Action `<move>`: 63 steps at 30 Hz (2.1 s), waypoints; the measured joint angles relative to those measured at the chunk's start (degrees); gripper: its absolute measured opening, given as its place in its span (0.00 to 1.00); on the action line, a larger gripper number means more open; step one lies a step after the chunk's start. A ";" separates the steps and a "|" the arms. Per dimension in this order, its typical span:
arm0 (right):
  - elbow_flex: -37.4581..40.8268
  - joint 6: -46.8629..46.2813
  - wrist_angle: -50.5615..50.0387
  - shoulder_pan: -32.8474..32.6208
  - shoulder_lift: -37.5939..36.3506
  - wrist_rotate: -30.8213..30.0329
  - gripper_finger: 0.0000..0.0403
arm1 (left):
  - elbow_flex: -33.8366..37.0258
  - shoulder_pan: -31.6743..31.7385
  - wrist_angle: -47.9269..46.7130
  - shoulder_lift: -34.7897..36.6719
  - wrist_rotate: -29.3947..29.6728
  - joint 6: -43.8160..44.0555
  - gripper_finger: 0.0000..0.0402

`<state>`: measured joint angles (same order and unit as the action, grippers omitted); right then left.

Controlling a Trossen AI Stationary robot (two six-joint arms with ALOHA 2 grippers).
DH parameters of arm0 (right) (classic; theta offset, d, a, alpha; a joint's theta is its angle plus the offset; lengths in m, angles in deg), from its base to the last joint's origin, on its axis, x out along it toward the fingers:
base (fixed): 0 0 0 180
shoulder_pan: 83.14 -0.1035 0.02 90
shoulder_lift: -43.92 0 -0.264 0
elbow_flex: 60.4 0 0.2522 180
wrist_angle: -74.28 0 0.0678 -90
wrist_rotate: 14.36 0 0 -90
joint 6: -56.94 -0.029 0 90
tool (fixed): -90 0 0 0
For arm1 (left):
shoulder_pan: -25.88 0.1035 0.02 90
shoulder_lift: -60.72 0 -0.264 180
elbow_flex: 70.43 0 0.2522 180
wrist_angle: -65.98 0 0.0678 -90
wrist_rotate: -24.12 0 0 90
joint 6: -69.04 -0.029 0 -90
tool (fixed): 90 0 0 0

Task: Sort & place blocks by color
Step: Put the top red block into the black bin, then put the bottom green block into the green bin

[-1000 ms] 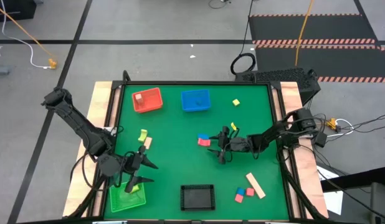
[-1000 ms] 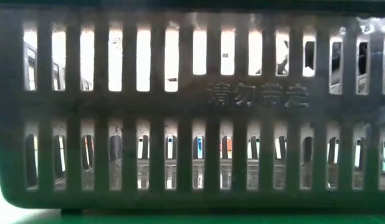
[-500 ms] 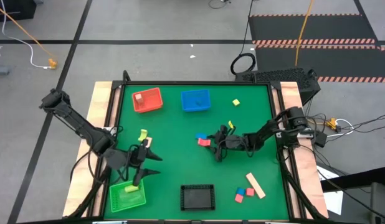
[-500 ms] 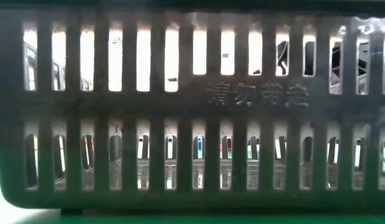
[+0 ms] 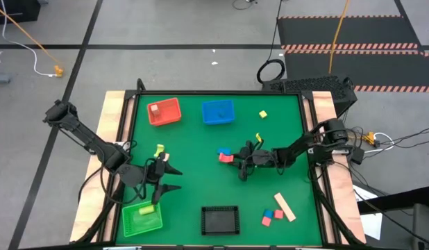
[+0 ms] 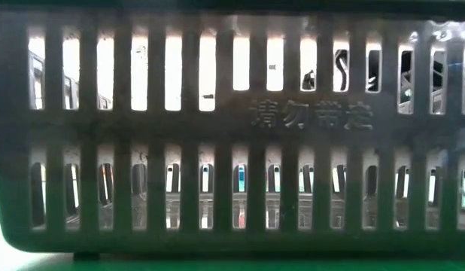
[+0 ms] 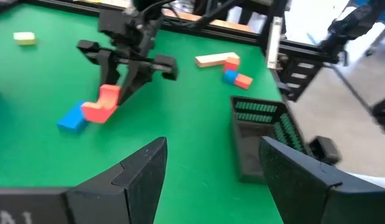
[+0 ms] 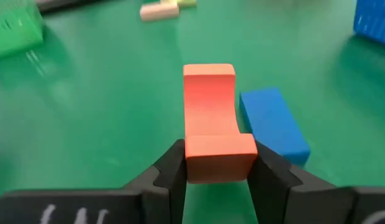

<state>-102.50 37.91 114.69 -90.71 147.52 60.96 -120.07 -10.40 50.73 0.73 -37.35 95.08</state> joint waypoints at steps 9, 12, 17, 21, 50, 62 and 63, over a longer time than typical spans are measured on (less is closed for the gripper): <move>0.00 -10.47 0.73 -0.57 -7.74 8.44 0.28 | 0.00 2.00 -0.07 -0.03 0.82 -0.31 0.63; -0.24 -13.43 1.08 -2.79 -9.65 9.21 0.28 | 0.00 2.66 -0.13 -0.02 1.10 -0.31 0.63; -2.30 -14.71 1.30 -8.47 -10.50 10.38 0.28 | 0.00 4.11 -0.47 0.00 1.49 -0.22 0.63; -5.38 -14.13 -0.12 -12.92 -10.46 10.29 0.28 | 0.00 5.40 -0.87 0.00 1.52 -0.02 0.63; -18.43 -19.83 -4.24 -25.29 -0.17 10.43 0.44 | 0.02 6.80 -24.32 -0.02 1.54 20.95 0.63; -18.45 -21.92 -4.22 -25.09 -0.14 10.05 0.70 | 1.22 6.97 -52.62 0.00 7.13 54.89 0.63; -18.45 -21.59 -4.09 -25.09 -0.14 10.05 0.71 | 2.15 7.13 -52.83 0.00 7.11 56.33 0.63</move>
<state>-120.95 16.32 110.61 -115.80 147.38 71.01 -117.91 -3.27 -2.10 0.73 -30.24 151.42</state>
